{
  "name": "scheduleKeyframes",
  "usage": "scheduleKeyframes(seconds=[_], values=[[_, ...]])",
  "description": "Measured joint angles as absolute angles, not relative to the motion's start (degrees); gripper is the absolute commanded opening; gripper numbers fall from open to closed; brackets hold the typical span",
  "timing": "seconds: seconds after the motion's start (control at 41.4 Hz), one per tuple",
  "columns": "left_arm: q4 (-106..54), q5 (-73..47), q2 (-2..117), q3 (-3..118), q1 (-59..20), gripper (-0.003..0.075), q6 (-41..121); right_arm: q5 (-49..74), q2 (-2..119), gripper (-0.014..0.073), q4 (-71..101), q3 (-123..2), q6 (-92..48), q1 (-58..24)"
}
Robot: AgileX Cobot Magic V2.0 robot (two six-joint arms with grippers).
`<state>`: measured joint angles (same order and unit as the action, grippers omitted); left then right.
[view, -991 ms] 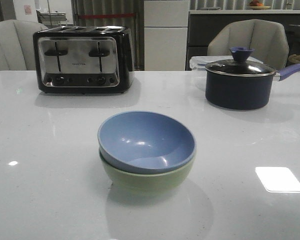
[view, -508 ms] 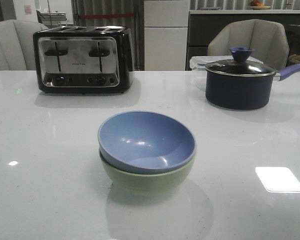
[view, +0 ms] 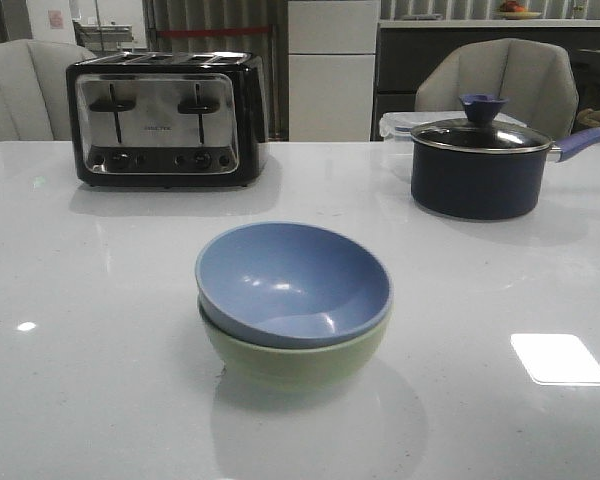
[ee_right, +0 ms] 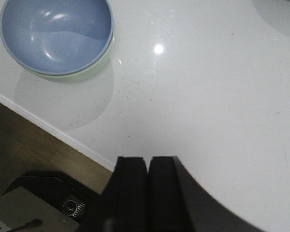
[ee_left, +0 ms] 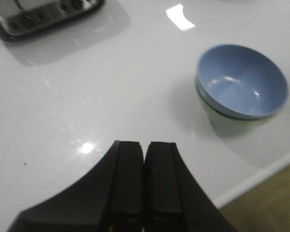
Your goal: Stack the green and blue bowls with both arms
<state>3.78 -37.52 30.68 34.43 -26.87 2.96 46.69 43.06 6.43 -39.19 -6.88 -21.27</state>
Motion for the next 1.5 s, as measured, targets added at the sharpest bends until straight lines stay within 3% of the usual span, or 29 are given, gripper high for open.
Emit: scheduleKeyframes(seconds=[0.242,0.459,1.498], values=[[2.91,-14.64,12.35,12.48,-11.89,0.0093,2.96,46.73,43.06,0.0056,6.43,-39.19,-6.88,-21.27],[-0.47,-5.95,0.44,1.34,-3.63,0.0093,2.96,46.73,43.06,0.0056,6.43,-39.19,-6.88,-21.27],[-0.83,-0.67,-0.28,-0.09,-2.55,0.0093,2.96,46.73,43.06,0.0056,6.43,-39.19,-6.88,-21.27]])
